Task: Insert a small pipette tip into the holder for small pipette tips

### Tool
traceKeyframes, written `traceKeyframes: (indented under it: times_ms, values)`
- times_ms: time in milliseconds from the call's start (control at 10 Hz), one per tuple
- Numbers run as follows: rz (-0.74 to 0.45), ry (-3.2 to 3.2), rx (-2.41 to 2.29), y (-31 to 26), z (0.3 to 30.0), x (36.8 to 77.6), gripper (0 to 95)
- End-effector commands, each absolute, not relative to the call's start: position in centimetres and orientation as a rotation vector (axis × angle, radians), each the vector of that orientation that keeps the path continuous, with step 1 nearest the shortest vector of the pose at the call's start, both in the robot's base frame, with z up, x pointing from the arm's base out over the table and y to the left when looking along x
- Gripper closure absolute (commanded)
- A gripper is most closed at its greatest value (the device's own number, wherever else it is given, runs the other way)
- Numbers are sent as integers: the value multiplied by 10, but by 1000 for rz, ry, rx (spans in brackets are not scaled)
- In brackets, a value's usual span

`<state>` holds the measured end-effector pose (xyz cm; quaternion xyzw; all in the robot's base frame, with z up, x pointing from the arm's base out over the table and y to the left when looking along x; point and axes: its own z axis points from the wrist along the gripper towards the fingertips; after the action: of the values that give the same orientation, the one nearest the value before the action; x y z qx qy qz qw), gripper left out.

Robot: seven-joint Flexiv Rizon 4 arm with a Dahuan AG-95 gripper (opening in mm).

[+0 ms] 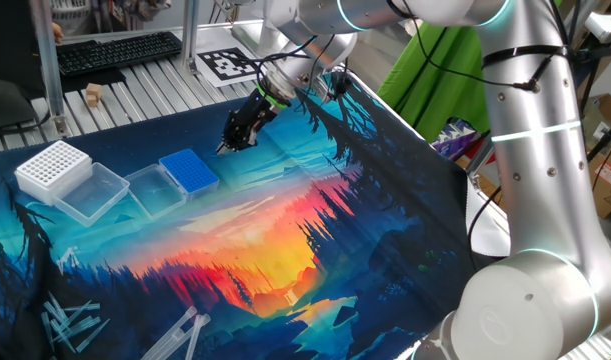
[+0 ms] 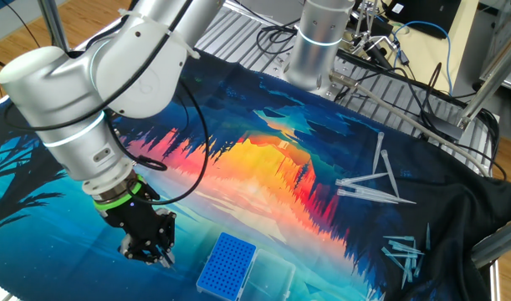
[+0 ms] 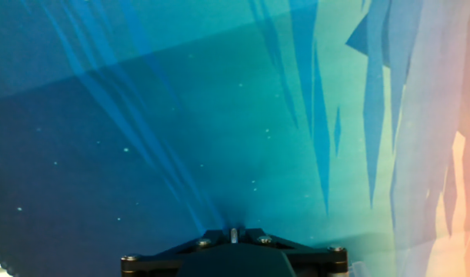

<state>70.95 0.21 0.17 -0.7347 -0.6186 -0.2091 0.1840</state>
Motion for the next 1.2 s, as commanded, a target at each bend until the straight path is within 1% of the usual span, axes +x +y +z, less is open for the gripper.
traceKeyframes:
  times_ms: [100, 500, 800, 900, 1000, 1200]
  values:
    - [-580, -1760, -2073, 1, 5, 709, 950]
    - [-567, -1835, -2053, 5, 20, 706, 950]
    - [-539, -1888, -2059, 23, 41, 700, 950]
    - [-536, -1895, -2058, 25, 43, 699, 950]
    - [-509, -1942, -2059, 34, 54, 695, 950]
    - [-490, -2002, -2046, 41, 64, 690, 950]
